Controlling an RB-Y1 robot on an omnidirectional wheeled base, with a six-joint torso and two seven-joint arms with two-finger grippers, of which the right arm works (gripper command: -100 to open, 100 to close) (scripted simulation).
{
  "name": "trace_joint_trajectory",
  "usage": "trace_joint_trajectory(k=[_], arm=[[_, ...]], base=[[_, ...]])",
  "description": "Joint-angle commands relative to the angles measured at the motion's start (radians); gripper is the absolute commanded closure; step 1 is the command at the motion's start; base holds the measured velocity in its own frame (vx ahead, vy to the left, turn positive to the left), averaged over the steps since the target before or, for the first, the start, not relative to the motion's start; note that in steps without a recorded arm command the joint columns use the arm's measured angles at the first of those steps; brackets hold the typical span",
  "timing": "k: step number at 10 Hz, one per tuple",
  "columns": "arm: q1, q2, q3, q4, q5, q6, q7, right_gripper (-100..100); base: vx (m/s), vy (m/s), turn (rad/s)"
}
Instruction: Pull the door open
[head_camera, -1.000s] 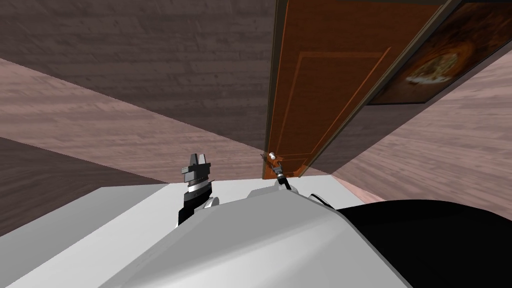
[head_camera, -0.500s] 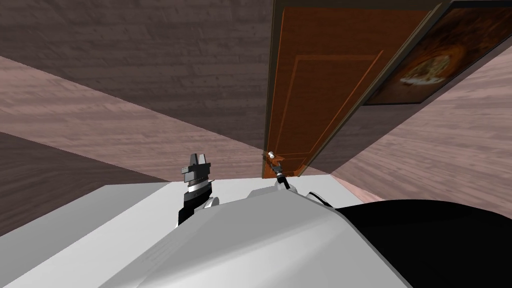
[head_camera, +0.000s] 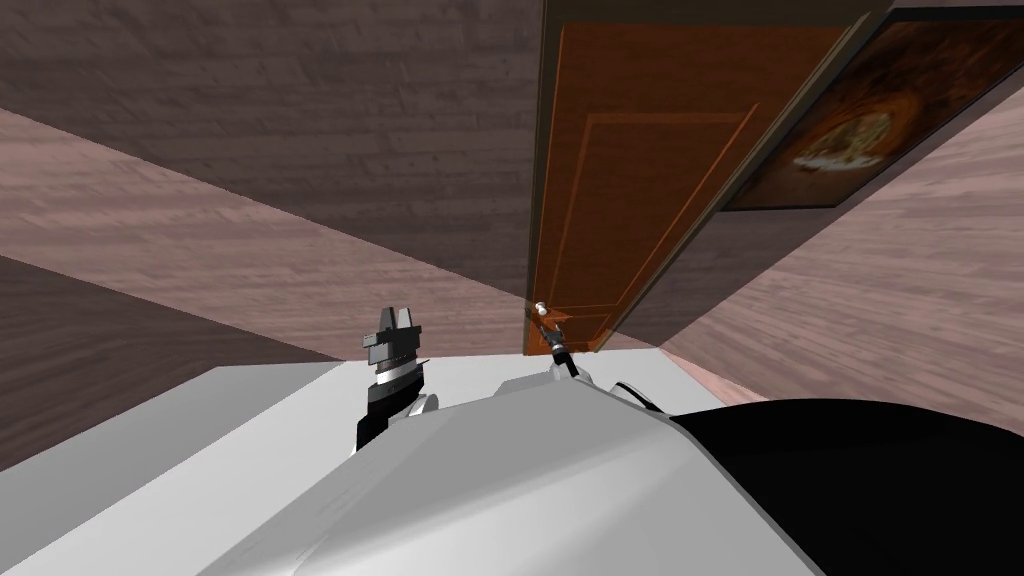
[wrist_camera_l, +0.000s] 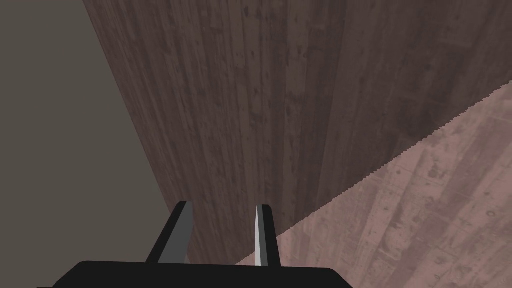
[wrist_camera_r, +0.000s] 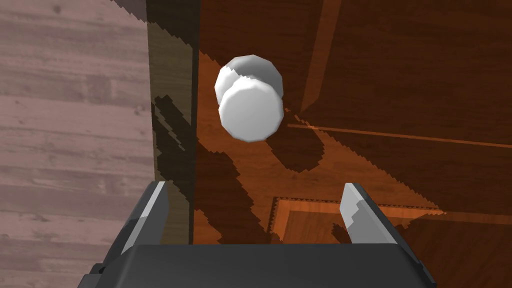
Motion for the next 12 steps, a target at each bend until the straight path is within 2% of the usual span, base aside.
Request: trace_joint_trajectory(k=[1,3,4,5,6,8,9,10,12], arm=[[-0.006,0.001,0.004,0.004,-0.008,0.003,-0.036,-100],[-0.011,0.001,0.007,0.005,-0.015,0.006,-0.069,-100],[-0.007,0.001,0.006,0.000,-0.013,0.007,-0.055,-100],[0.003,-0.018,0.001,0.006,-0.019,-0.002,-0.077,-100],[0.006,-0.025,0.000,0.008,-0.020,-0.005,-0.083,-100],[0.020,-0.053,-0.007,0.017,-0.028,-0.019,-0.111,-100],[0.020,-0.053,-0.007,0.017,-0.028,-0.019,-0.111,-100],[0.032,-0.075,-0.012,0.024,-0.034,-0.029,-0.132,-100],[0.042,-0.095,-0.016,0.031,-0.039,-0.039,-0.152,-100]], base=[[-0.036,-0.017,0.008],[-0.026,-0.010,0.005],[-0.010,-0.004,0.002],[0.085,0.032,0.102],[0.167,0.052,0.109],[0.202,0.050,0.113],[0.162,0.031,0.049],[0.162,0.013,0.145],[0.180,0.005,0.093]])
